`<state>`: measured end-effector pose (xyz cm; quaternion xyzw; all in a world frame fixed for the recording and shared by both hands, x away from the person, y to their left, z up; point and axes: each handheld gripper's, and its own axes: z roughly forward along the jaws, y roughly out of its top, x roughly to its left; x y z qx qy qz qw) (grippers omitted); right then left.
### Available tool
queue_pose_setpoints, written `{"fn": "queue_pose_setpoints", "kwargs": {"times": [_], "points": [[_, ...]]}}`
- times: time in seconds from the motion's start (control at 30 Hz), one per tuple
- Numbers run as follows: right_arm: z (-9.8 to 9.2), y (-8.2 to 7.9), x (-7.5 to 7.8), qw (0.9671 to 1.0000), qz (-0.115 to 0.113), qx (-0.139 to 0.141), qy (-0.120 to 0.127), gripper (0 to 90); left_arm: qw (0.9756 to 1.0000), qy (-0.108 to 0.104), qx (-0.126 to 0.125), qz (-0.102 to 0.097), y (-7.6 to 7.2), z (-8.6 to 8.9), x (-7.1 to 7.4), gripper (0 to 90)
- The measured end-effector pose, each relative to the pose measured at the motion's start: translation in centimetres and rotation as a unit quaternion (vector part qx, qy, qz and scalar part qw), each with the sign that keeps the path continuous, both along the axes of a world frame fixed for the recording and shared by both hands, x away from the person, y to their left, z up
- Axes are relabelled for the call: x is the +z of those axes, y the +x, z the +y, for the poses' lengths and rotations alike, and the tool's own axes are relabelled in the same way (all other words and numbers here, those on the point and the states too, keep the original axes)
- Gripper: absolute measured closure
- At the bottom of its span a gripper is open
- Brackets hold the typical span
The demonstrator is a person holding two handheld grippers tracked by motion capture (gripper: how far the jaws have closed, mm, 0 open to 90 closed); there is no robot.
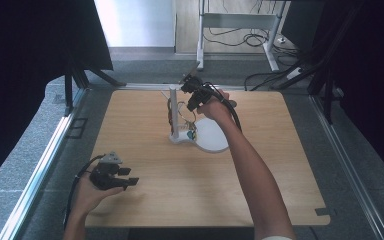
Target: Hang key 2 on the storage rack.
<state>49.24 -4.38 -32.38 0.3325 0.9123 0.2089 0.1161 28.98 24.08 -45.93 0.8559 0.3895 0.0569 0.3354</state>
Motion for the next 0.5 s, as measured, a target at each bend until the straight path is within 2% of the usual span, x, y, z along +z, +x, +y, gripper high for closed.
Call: {"fn": "queue_pose_setpoints", "kwargs": {"times": [0.5], "points": [[0.5,0.0,-2.3,0.9993,0.029,0.012,0.021,86.4,1.0,0.003,0.001,0.002,0.1,0.0,-0.2,46.8]]}}
